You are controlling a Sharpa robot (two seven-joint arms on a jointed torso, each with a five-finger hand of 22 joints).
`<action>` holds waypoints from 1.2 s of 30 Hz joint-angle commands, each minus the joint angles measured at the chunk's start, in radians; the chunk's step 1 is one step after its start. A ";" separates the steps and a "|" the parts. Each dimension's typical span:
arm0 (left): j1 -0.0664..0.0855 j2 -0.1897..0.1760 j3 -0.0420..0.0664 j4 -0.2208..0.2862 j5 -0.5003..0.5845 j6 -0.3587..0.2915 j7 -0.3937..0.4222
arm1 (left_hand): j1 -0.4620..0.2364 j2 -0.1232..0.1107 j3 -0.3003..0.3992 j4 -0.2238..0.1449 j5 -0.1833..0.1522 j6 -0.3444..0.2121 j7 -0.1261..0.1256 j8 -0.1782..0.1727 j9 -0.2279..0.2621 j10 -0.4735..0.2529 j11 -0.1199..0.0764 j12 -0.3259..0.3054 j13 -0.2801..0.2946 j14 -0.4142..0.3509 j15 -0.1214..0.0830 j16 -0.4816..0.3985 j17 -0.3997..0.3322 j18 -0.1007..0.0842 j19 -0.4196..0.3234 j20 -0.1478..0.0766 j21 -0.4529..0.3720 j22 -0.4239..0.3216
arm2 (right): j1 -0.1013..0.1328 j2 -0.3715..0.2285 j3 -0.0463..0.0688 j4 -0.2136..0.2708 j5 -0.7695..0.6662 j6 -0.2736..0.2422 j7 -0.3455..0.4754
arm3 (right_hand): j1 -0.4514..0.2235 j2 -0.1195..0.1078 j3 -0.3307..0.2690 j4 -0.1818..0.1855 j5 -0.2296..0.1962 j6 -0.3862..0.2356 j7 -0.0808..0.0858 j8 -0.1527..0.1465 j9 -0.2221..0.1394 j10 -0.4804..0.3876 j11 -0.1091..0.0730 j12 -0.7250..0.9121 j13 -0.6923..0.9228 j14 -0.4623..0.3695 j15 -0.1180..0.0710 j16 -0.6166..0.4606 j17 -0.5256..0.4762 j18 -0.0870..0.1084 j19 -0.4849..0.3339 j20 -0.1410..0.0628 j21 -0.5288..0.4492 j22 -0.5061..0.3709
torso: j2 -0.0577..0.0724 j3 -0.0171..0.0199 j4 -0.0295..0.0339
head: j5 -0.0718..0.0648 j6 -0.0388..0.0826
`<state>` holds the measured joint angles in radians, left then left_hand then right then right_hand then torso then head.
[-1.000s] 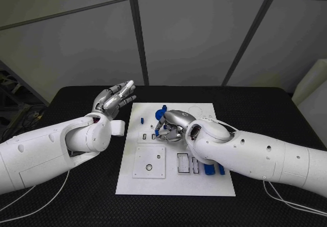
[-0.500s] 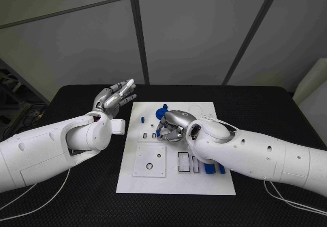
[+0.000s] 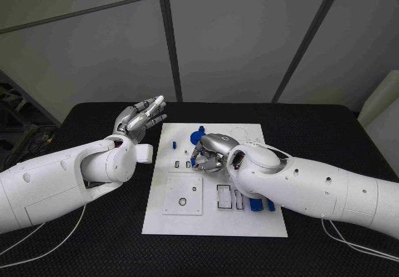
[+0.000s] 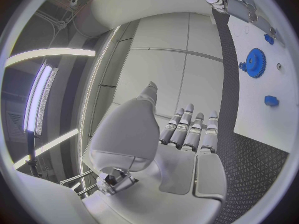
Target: Assemble the parts on the task board
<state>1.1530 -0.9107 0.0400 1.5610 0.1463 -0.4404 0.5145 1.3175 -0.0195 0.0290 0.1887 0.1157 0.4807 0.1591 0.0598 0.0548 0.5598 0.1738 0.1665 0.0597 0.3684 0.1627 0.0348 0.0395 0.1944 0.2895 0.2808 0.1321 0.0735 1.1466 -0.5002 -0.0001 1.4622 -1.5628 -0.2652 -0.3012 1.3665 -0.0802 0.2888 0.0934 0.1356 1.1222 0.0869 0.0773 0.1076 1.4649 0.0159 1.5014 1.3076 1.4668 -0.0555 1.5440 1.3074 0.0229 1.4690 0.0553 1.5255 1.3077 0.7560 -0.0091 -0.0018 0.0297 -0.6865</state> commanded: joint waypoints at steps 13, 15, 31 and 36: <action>0.002 0.002 0.001 -0.001 -0.005 0.010 0.004 | 0.001 0.012 -0.001 -0.006 0.003 0.000 0.055 -0.003 -0.001 -0.001 0.002 0.001 0.000 0.004 0.000 0.005 0.001 -0.012 0.004 -0.001 0.006 0.001 | -0.004 0.000 -0.004 -0.008 -0.011 0.022 -0.017 | -0.030 -0.016 -0.007 -0.009 0.004 -0.055 0.020 -0.017 -0.004 0.053 0.009 -0.021 0.187 0.090 0.005 0.000 0.205 -0.005 0.057 0.004 0.000 0.185 | 0.000 -0.0002 0.0000 | 0.002 -0.002; 0.002 0.002 0.001 -0.001 -0.005 0.010 0.004 | 0.001 0.012 -0.001 -0.006 0.003 0.000 0.055 -0.003 -0.001 -0.001 0.002 0.001 0.000 0.004 0.000 0.005 0.001 -0.012 0.004 -0.001 0.006 0.001 | -0.004 0.000 -0.004 -0.009 -0.011 0.021 -0.017 | -0.031 -0.017 -0.007 -0.009 0.004 -0.057 0.020 -0.017 -0.004 0.053 0.009 -0.022 0.186 0.090 0.006 0.000 0.205 -0.005 0.057 0.004 0.000 0.184 | 0.000 -0.0003 -0.0003 | 0.002 -0.003; 0.002 0.002 0.001 -0.002 -0.005 0.012 0.002 | 0.001 0.012 -0.001 -0.006 0.003 0.000 0.055 -0.003 -0.001 -0.001 0.002 0.001 0.000 0.004 0.000 0.005 0.001 -0.012 0.004 -0.001 0.006 0.001 | -0.004 0.002 -0.004 -0.005 -0.011 0.017 -0.017 | -0.044 -0.026 -0.012 -0.007 0.001 -0.077 0.025 -0.016 -0.005 0.048 0.014 -0.029 0.181 0.090 0.012 0.000 0.204 -0.005 0.056 0.011 -0.001 0.184 | 0.000 -0.0004 -0.0006 | 0.004 -0.005; 0.002 0.003 0.001 -0.002 -0.005 0.012 0.002 | 0.001 0.012 -0.001 -0.006 0.003 0.000 0.055 -0.003 -0.001 -0.001 0.002 0.001 0.000 0.004 0.000 0.005 0.001 -0.012 0.004 -0.001 0.006 0.001 | -0.004 0.002 -0.004 -0.004 -0.011 0.016 -0.018 | -0.062 -0.038 -0.023 0.001 -0.027 -0.093 0.029 -0.015 -0.005 0.044 0.017 -0.035 0.176 0.090 0.016 0.000 0.204 -0.005 0.056 0.016 -0.001 0.183 | 0.000 -0.0001 -0.0003 | 0.005 -0.006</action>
<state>1.1530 -0.9091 0.0400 1.5583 0.1463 -0.4402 0.5123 1.3175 -0.0195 0.0290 0.1887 0.1157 0.4807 0.1591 0.0598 0.0548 0.5599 0.1737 0.1665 0.0597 0.3684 0.1627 0.0348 0.0394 0.1943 0.2894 0.2808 0.1321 0.0734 1.1440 -0.4982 -0.0017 1.4586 -1.5695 -0.2627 -0.3074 1.3099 -0.1163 0.2711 0.0946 0.1143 1.0377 0.1169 0.0633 0.1030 1.4674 0.0259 1.4728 1.3076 1.4668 -0.0481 1.5438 1.3073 0.0229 1.4657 0.0661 1.5255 1.3075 0.7557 -0.0095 -0.0018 0.0344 -0.6918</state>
